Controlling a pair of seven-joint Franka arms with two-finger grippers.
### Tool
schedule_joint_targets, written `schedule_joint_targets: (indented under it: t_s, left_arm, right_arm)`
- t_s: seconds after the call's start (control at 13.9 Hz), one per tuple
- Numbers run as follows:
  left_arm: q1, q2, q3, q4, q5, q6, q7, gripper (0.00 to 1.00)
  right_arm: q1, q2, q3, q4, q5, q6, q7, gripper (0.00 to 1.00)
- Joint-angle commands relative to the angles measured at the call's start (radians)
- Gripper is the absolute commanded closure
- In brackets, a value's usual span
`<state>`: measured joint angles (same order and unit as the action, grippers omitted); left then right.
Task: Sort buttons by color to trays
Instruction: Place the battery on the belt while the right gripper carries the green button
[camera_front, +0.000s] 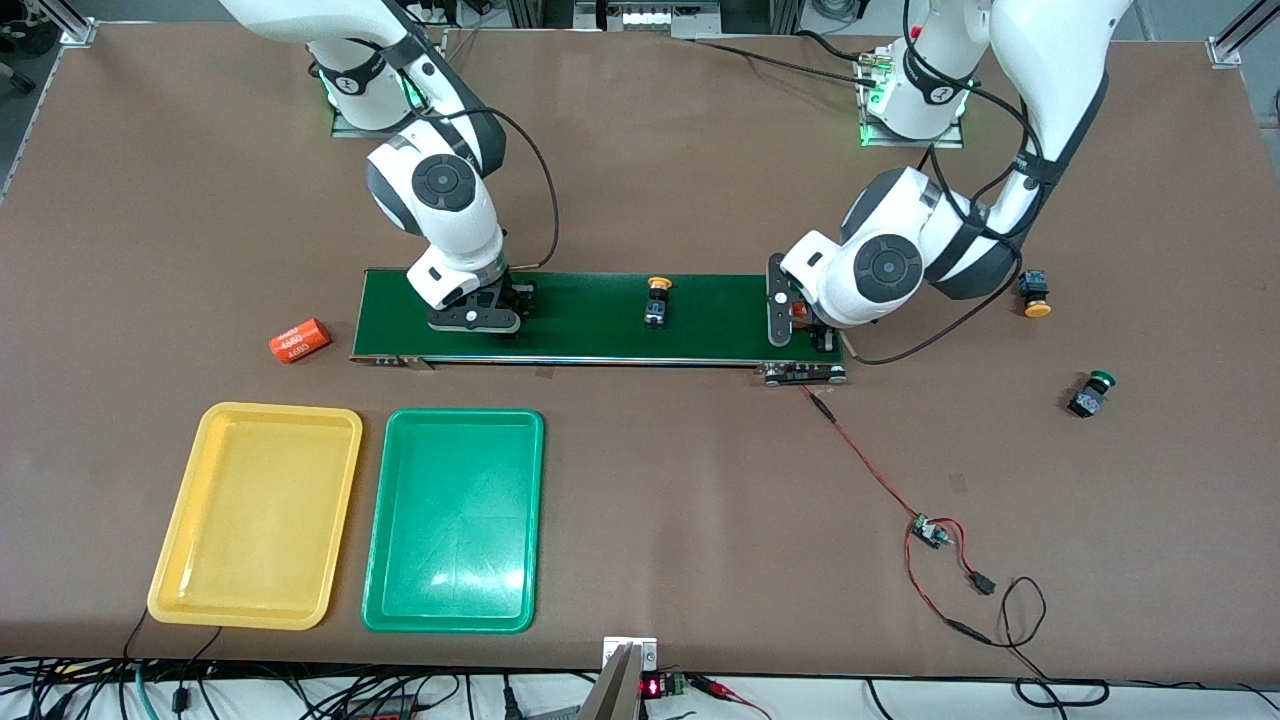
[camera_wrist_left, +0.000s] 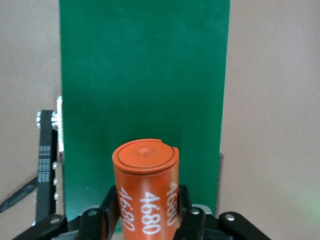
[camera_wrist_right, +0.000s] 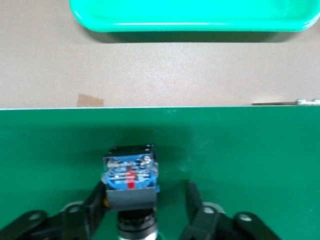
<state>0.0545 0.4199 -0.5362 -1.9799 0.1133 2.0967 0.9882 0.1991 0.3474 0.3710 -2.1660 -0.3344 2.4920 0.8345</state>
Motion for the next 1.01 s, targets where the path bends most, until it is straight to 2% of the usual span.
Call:
schedule_joint_targets:
  t_s: [0.0,0.14,0.22,0.29,0.36,0.43,0.58,0.79,0.94]
  left_arm:
    - [-0.022,-0.003,0.004,-0.014,0.028,0.005,-0.014,1.00]
    - [-0.031,-0.003,0.004,-0.014,0.029,0.005,-0.014,1.00]
    - [-0.033,0.000,0.004,-0.014,0.031,0.005,-0.014,0.91]
    - [-0.033,0.006,0.004,-0.014,0.040,0.006,-0.014,0.64]
    - [-0.033,0.007,0.004,-0.014,0.040,0.006,-0.014,0.28]
    - [-0.028,0.002,0.004,-0.014,0.039,0.005,-0.008,0.00]
    - [-0.030,-0.018,0.002,-0.014,0.039,0.000,-0.016,0.00]
    - [-0.013,-0.082,-0.001,0.003,0.008,-0.009,-0.008,0.00]
    - [0.051,-0.150,0.001,0.013,0.008,-0.009,-0.003,0.00]
  right_arm:
    - [0.000,0.001,-0.001,0.005,-0.015,0.007,-0.008,0.62]
    - [0.000,-0.002,-0.003,0.008,-0.015,0.002,-0.009,0.78]
    - [-0.001,-0.007,-0.007,0.015,-0.015,0.001,-0.023,0.80]
    - [-0.003,-0.014,-0.029,0.035,-0.014,-0.011,-0.047,0.80]
    - [-0.007,-0.022,-0.047,0.060,-0.011,-0.046,-0.095,0.80]
    - [-0.015,-0.022,-0.053,0.101,-0.006,-0.103,-0.153,0.80]
    - [-0.033,-0.021,-0.070,0.187,0.008,-0.189,-0.233,0.80]
    - [-0.059,0.010,-0.075,0.296,0.034,-0.188,-0.247,0.80]
    - [-0.061,0.068,-0.089,0.378,0.031,-0.186,-0.300,0.79]
